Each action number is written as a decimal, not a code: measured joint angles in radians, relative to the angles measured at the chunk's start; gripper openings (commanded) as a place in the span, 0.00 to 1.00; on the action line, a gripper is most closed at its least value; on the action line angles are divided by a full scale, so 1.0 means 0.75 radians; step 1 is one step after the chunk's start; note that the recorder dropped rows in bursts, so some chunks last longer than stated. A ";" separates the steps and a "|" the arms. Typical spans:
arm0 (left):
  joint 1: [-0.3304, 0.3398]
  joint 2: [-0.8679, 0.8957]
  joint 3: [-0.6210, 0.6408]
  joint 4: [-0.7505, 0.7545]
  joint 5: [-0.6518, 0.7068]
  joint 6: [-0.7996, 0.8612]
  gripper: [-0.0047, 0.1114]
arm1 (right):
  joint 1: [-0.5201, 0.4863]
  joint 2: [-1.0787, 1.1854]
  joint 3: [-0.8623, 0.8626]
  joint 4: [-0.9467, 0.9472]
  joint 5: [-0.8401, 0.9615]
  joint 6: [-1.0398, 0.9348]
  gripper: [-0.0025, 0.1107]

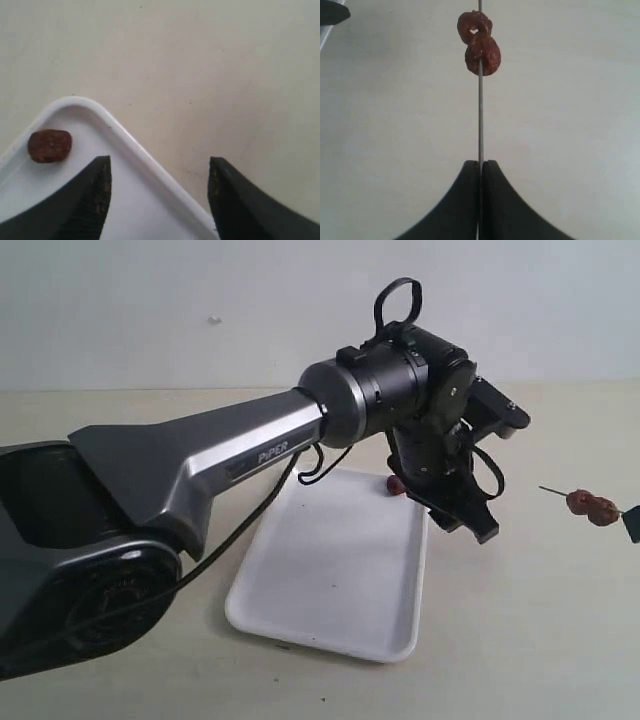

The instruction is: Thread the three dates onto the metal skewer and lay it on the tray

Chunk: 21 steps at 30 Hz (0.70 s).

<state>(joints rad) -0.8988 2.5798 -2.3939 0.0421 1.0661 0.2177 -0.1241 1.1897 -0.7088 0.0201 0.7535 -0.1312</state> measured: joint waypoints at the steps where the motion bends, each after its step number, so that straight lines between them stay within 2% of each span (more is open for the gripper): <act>1: -0.013 0.000 0.000 0.011 0.003 0.015 0.53 | 0.000 0.000 0.000 0.000 -0.003 0.000 0.02; 8: -0.026 -0.003 0.000 0.142 0.081 0.032 0.51 | 0.000 0.000 0.000 0.000 -0.031 0.000 0.02; 13: -0.023 -0.010 0.000 0.386 0.175 -0.290 0.39 | 0.000 0.000 0.000 0.000 -0.040 0.000 0.02; 15: -0.005 -0.024 0.000 0.422 0.189 -0.418 0.42 | 0.000 0.000 0.000 0.000 -0.043 0.000 0.02; 17: 0.022 -0.038 0.000 0.400 0.195 -0.493 0.49 | 0.000 0.000 0.000 0.000 -0.043 0.000 0.02; 19: 0.063 -0.054 0.000 0.331 0.198 -0.568 0.55 | 0.000 0.000 0.000 0.000 -0.045 0.000 0.02; 21: 0.119 -0.060 0.000 0.190 0.200 -0.652 0.56 | 0.000 0.000 0.000 0.000 -0.048 0.000 0.02</act>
<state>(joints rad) -0.8097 2.5347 -2.3939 0.1849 1.2162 -0.2715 -0.1241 1.1897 -0.7088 0.0201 0.7176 -0.1312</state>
